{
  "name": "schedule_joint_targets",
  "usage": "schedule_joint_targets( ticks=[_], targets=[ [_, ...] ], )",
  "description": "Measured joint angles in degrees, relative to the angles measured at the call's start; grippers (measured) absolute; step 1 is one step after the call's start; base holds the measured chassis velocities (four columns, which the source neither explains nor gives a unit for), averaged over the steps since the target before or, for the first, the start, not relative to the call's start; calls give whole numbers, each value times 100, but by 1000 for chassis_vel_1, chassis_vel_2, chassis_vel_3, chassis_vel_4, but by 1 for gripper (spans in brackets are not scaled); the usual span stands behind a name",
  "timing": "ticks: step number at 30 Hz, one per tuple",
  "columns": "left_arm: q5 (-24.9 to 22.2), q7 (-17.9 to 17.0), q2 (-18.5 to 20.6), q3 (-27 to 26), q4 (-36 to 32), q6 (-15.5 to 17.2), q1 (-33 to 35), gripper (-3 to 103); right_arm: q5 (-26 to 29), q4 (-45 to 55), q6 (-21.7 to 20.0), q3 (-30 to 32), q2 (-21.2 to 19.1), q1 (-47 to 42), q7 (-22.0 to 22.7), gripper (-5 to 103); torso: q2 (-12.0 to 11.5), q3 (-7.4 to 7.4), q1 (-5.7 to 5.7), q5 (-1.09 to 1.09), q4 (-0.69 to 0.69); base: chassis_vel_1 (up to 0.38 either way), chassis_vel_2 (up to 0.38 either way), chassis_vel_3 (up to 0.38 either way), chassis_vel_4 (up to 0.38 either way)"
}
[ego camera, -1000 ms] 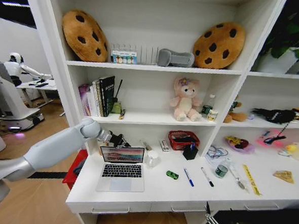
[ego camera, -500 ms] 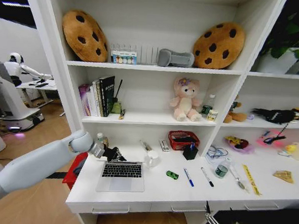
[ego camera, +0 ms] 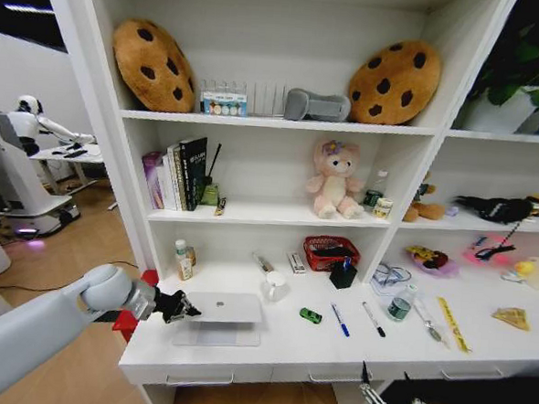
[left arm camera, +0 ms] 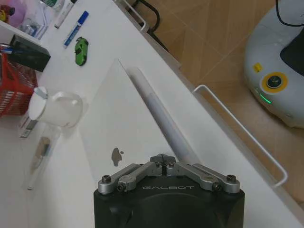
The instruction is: Organize the objects on the table.
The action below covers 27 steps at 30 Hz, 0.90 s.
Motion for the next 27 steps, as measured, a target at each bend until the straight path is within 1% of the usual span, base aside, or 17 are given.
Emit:
schedule_joint_targets(
  ticks=[4,5,6,7,9,10,12,16,17,19,20,21,22,23,24,26,27],
  targets=[
    [127,-175,-25,-317,-28,-34,568,0,-55,18,-5,-40,24,-21,5,100,0,0,-1,0,1,0,0,0,0],
    [100,-370,-52,-447,-31,-3,770,0,-85,39,-7,-61,35,-50,8,100,0,0,0,0,0,0,0,0,0],
    [-57,-646,-106,-643,-31,85,961,0,-116,69,-10,-87,43,-85,12,100,0,0,0,0,-3,0,0,0,0],
    [-57,-646,-106,-643,-31,85,961,0,-116,69,-10,-87,43,-85,12,100,0,0,0,0,-3,0,0,0,0],
    [-352,-992,-163,-1014,-32,250,1254,0,-142,102,-18,-99,46,-115,17,100,0,0,0,0,-4,0,0,0,0],
    [-352,-992,-163,-1014,-32,250,1254,0,-142,102,-18,-99,46,-115,17,100,0,0,0,0,-4,0,0,0,0],
    [-860,-1388,-178,-1382,-41,461,1575,0,-159,139,-39,-99,39,-129,48,100,0,0,0,1,-1,0,0,0,0],
    [-1085,-1544,-183,-1503,-29,521,1693,0,-162,157,-53,-96,28,-133,66,100,0,0,0,2,1,0,0,0,0],
    [-1301,-1726,-208,-1630,24,584,1801,0,-158,184,-83,-86,5,-138,79,100,0,0,0,3,-1,0,0,0,0],
    [-2054,-2412,-471,-2130,301,881,2030,0,-126,303,-190,61,-99,-161,169,100,0,0,0,1,2,0,0,0,0],
    [-2054,-2412,-471,-2130,301,881,2030,0,-126,303,-190,61,-99,-161,169,100,0,0,0,1,2,0,0,0,0],
    [-2455,-2787,-587,-2248,352,1068,2051,0,-99,348,-259,169,-120,-206,239,100,0,0,0,1,0,0,0,0,0],
    [-3389,-3785,-860,-2577,273,1649,2276,11,2,423,-402,337,-188,-307,317,100,-1,1,0,-2,-8,0,0,0,0],
    [-3797,-4334,-1079,-3088,102,1988,2674,11,60,483,-517,379,-295,-314,313,100,-1,1,1,1,-7,0,0,0,0],
    [-3797,-4334,-1079,-3088,102,1988,2674,11,60,483,-517,379,-295,-314,313,100,-1,1,1,1,-7,0,0,0,0],
    [-4211,-4891,-1473,-3906,-214,2330,3312,22,160,627,-784,399,-466,-300,237,100,-1,1,0,2,2,0,0,0,0],
    [-4211,-4891,-1473,-3906,-214,2330,3312,22,160,627,-784,399,-466,-300,237,100,-1,1,0,2,2,0,0,0,0]
  ],
)
